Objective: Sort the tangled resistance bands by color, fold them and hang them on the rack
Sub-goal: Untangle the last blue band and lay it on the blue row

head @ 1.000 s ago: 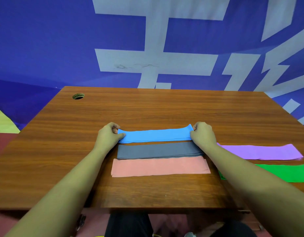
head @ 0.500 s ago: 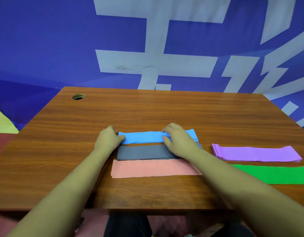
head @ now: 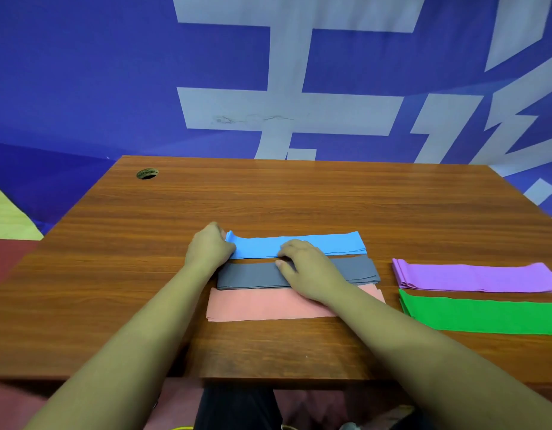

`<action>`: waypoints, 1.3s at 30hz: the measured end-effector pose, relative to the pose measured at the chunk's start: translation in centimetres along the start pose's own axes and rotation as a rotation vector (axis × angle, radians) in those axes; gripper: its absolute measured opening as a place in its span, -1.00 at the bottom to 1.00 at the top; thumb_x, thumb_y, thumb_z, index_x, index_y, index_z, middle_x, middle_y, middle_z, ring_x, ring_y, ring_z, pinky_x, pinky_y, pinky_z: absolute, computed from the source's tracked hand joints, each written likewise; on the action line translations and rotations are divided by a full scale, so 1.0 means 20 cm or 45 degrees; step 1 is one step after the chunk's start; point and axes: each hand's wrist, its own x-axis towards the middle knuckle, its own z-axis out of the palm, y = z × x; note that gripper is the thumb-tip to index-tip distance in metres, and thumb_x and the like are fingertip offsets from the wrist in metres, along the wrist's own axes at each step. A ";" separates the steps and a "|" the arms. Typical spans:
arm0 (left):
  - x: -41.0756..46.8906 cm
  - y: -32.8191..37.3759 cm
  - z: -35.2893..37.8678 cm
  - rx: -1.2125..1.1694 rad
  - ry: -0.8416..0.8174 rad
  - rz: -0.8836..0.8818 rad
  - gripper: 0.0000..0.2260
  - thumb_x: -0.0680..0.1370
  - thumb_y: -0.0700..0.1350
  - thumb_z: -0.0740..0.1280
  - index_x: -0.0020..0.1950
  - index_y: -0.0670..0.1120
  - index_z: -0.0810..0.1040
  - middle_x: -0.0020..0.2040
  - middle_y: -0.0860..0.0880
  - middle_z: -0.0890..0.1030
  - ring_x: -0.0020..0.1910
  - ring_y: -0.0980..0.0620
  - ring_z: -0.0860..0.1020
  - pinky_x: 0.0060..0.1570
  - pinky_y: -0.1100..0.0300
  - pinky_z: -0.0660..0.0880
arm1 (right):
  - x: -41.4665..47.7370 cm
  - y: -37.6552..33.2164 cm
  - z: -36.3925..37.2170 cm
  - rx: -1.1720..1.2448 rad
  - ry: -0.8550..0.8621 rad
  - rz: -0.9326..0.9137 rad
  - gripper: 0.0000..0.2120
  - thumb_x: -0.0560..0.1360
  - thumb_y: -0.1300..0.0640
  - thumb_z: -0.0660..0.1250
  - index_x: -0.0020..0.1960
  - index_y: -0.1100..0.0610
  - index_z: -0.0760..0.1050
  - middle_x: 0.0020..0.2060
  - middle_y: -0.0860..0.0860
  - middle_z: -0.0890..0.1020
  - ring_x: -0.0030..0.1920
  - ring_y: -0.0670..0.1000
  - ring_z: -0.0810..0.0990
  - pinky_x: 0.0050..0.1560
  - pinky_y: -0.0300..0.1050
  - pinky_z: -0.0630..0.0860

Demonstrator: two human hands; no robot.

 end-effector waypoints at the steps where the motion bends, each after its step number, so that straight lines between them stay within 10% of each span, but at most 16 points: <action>1: 0.00 0.01 -0.01 -0.124 -0.002 0.021 -0.85 0.40 -0.20 0.36 -0.08 -0.10 0.44 -0.14 -0.07 0.56 -0.14 -0.11 0.51 -0.31 0.11 0.37 | 0.01 0.00 0.00 0.041 0.000 0.021 -0.71 0.59 -0.01 0.21 0.17 0.12 0.56 0.17 -0.01 0.57 0.22 0.01 0.48 0.28 0.01 0.40; 6: -0.05 0.14 -0.02 -0.687 -0.028 0.169 -0.80 0.39 -0.22 0.41 -0.05 -0.09 0.46 -0.18 -0.06 0.63 -0.24 -0.04 0.59 -0.25 0.05 0.53 | 0.09 -0.09 -0.10 0.893 0.240 0.454 -0.86 0.54 0.15 0.29 -0.01 0.13 0.62 -0.03 0.01 0.67 0.00 -0.06 0.60 0.03 -0.18 0.49; 13: -0.16 0.36 0.07 -0.870 -0.255 0.385 -0.81 0.53 -0.03 0.41 0.02 -0.12 0.51 -0.13 -0.05 0.68 -0.20 0.10 0.59 -0.17 0.26 0.49 | 0.13 -0.08 -0.24 1.990 0.176 0.793 -0.66 0.55 -0.01 0.33 0.16 0.24 0.54 0.02 0.20 0.67 -0.02 0.17 0.70 0.09 0.06 0.61; 21: -0.12 0.37 0.15 -0.980 -0.193 0.476 -0.95 0.58 -0.07 0.33 -0.08 0.00 0.51 -0.12 0.05 0.62 -0.22 0.18 0.53 -0.11 0.21 0.45 | 0.11 0.02 -0.27 1.935 0.273 0.978 -0.84 0.46 0.37 0.35 0.04 0.34 0.53 -0.07 0.26 0.62 -0.01 0.22 0.66 -0.12 -0.03 0.65; 27: -0.01 0.28 0.24 -0.495 -0.552 0.689 -0.28 0.28 0.08 0.56 0.38 0.02 0.37 0.34 0.13 0.48 0.31 0.26 0.44 0.30 0.23 0.38 | 0.14 0.04 -0.39 1.879 0.302 0.896 -0.82 0.47 0.38 0.33 0.07 0.38 0.53 -0.12 0.25 0.64 -0.13 0.20 0.68 -0.16 -0.05 0.66; 39: 0.05 0.34 0.32 -0.518 -0.634 0.721 -0.57 0.41 -0.19 0.48 0.19 0.03 0.41 0.08 -0.03 0.57 -0.07 0.08 0.52 0.05 0.11 0.51 | 0.10 0.26 -0.53 1.773 0.478 1.032 -0.94 0.48 0.39 0.34 -0.07 0.29 0.52 -0.15 0.20 0.64 -0.13 0.13 0.67 -0.22 -0.07 0.64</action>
